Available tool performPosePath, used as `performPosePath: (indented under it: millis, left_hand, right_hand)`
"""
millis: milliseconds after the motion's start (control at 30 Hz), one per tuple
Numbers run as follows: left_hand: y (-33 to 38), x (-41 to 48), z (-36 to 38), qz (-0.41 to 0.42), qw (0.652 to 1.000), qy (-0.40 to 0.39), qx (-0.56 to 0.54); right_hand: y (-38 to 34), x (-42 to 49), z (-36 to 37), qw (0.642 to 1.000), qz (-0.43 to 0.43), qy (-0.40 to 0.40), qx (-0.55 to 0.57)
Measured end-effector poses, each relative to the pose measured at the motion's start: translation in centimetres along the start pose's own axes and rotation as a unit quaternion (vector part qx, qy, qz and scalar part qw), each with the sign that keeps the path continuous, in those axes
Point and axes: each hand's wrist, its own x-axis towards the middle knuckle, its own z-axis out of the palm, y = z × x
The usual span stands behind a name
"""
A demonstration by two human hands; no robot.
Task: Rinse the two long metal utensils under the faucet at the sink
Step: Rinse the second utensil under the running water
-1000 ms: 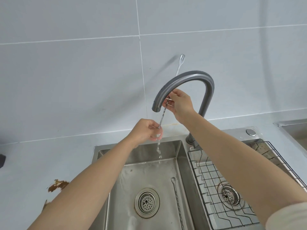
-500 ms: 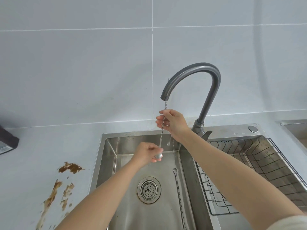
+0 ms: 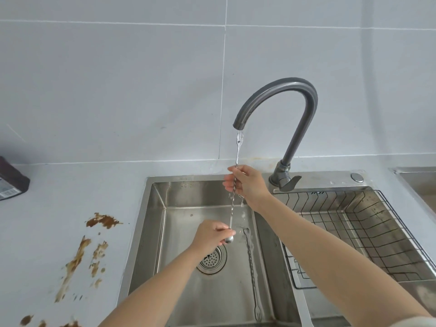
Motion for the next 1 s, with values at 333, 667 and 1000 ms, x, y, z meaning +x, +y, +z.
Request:
performPosePath:
  millis: [333, 667, 1000]
  left_hand:
    - [-1.8, -1.0, 1.9, -0.046, 0.999, -0.005, 0.002]
    - [-6.7, 0.0, 6.0, -0.136, 0.98, -0.05, 0.134]
    - [-12.4, 1.0, 10.0, -0.236, 0.94, -0.108, 0.222]
  right_hand:
    - [2.2, -0.9, -0.5, 0.998, 0.011, 0.003, -0.069]
    - [10.0, 1.6, -3.6, 0.949, 0.081, 0.023, -0.305]
    - [21.9, 5.0, -6.7, 0.904, 0.198, 0.032, -0.378]
